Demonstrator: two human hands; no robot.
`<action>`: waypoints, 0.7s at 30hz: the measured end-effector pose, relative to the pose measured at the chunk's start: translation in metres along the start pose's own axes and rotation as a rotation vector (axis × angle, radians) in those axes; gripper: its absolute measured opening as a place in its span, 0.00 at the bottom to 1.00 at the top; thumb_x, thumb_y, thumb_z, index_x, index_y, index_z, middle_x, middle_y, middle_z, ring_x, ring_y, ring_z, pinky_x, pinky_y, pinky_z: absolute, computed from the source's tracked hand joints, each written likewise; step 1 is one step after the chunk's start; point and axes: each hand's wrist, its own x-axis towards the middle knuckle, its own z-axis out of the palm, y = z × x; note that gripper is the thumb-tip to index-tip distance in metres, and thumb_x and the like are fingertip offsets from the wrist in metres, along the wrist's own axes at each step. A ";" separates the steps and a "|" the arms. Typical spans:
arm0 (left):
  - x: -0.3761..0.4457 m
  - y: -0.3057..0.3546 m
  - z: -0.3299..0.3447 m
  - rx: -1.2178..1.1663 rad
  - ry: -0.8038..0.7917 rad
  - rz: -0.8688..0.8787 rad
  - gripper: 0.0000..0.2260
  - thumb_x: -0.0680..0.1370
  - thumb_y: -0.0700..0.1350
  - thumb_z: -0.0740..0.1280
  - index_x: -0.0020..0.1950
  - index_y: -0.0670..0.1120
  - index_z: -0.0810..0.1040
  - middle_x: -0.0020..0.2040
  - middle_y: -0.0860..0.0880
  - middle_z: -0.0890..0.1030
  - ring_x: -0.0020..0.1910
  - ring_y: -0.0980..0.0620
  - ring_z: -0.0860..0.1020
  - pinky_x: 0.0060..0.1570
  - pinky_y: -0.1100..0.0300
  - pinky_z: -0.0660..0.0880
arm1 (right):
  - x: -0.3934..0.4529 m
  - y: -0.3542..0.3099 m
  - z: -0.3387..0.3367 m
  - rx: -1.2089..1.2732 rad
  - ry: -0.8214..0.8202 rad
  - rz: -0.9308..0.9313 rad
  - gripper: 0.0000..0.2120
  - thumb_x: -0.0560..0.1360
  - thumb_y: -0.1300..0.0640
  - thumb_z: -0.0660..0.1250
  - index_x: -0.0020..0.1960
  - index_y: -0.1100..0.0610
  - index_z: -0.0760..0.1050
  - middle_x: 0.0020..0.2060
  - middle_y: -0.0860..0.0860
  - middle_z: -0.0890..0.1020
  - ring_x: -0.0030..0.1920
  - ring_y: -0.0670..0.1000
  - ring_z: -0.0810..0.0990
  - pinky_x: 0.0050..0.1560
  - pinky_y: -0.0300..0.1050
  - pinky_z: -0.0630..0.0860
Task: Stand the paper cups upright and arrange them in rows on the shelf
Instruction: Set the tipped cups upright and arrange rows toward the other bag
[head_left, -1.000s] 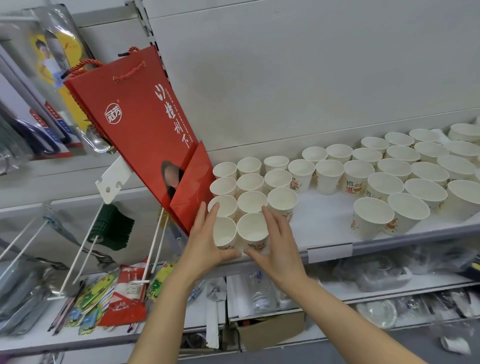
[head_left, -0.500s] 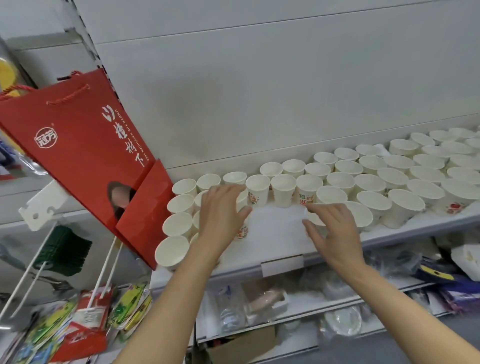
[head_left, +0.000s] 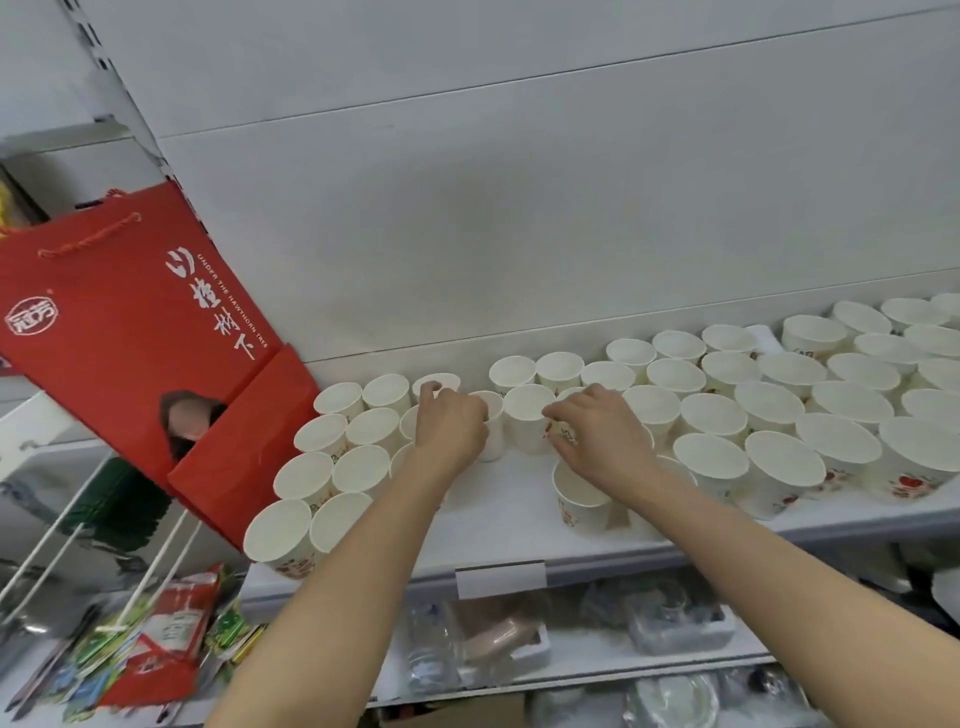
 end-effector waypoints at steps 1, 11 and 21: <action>-0.008 0.001 -0.002 0.007 0.009 0.017 0.06 0.72 0.42 0.63 0.41 0.49 0.80 0.41 0.49 0.82 0.49 0.47 0.77 0.63 0.51 0.56 | 0.008 0.001 0.002 -0.014 -0.036 -0.011 0.13 0.67 0.57 0.73 0.51 0.55 0.81 0.44 0.51 0.83 0.47 0.59 0.76 0.48 0.51 0.70; -0.036 -0.029 -0.040 -0.429 -0.114 0.164 0.14 0.69 0.61 0.72 0.51 0.57 0.82 0.50 0.56 0.83 0.53 0.56 0.77 0.60 0.55 0.70 | 0.024 0.002 0.024 -0.050 -0.129 -0.217 0.06 0.61 0.60 0.71 0.31 0.50 0.78 0.26 0.46 0.78 0.36 0.53 0.73 0.44 0.47 0.62; 0.084 0.001 -0.019 -0.071 -0.028 0.337 0.09 0.76 0.49 0.68 0.55 0.55 0.82 0.52 0.51 0.83 0.56 0.47 0.76 0.58 0.56 0.66 | 0.041 0.018 0.004 0.174 0.020 -0.047 0.09 0.70 0.46 0.68 0.43 0.50 0.83 0.36 0.44 0.83 0.42 0.50 0.77 0.47 0.49 0.70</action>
